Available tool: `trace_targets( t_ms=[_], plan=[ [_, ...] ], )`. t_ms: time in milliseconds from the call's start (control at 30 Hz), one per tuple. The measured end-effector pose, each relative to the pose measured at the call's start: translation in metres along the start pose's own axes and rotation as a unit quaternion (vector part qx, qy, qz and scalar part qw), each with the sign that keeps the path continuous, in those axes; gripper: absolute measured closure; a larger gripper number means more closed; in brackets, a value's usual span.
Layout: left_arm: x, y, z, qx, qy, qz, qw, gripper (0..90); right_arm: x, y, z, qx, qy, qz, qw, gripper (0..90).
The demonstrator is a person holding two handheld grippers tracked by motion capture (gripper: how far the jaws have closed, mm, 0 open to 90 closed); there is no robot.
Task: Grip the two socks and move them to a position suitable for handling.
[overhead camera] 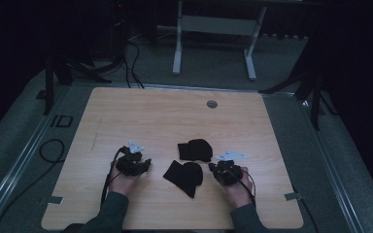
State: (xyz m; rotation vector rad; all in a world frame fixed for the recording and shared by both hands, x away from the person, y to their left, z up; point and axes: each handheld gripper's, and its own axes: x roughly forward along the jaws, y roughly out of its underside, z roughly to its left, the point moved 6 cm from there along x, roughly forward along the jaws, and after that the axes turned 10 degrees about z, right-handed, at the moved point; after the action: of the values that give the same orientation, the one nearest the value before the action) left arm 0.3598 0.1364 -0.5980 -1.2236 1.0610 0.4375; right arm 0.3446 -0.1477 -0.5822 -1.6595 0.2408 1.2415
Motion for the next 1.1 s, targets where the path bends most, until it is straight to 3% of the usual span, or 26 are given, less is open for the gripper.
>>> trace_targets(
  t_ms=[133, 233, 400, 567, 867, 1000, 1100],
  plan=[
    [-0.007, -0.001, -0.007, 0.006, 0.012, -0.011, 0.9998, 58.1, 0.008, -0.001, 0.024, -0.021, -0.035, 0.009, 0.9992, 85.9],
    [-0.012, -0.003, -0.012, 0.011, 0.024, -0.02, 0.9995, 60.2, 0.017, 0.002, 0.033, -0.032, -0.031, 0.032, 0.9985, 86.2],
    [-0.018, -0.005, -0.024, 0.023, 0.039, -0.034, 0.9984, 64.8, 0.021, 0.003, 0.035, -0.035, -0.031, 0.038, 0.9982, 86.9],
    [-0.023, -0.005, -0.046, 0.056, 0.054, -0.039, 0.9962, 71.1, 0.022, 0.003, 0.034, -0.031, -0.034, 0.037, 0.9983, 87.0],
    [-0.015, 0.001, -0.086, 0.101, 0.095, -0.019, 0.9902, 83.2, 0.022, 0.003, 0.033, -0.027, -0.042, 0.036, 0.9981, 86.9],
    [-0.007, 0.007, -0.094, 0.106, 0.087, 0.006, 0.9905, 85.0, 0.022, 0.003, 0.032, -0.024, -0.046, 0.033, 0.9981, 86.6],
    [-0.003, 0.01, -0.094, 0.11, 0.073, 0.018, 0.9911, 85.3, 0.022, 0.003, 0.03, -0.006, -0.064, 0.032, 0.9974, 86.3]
  ],
)
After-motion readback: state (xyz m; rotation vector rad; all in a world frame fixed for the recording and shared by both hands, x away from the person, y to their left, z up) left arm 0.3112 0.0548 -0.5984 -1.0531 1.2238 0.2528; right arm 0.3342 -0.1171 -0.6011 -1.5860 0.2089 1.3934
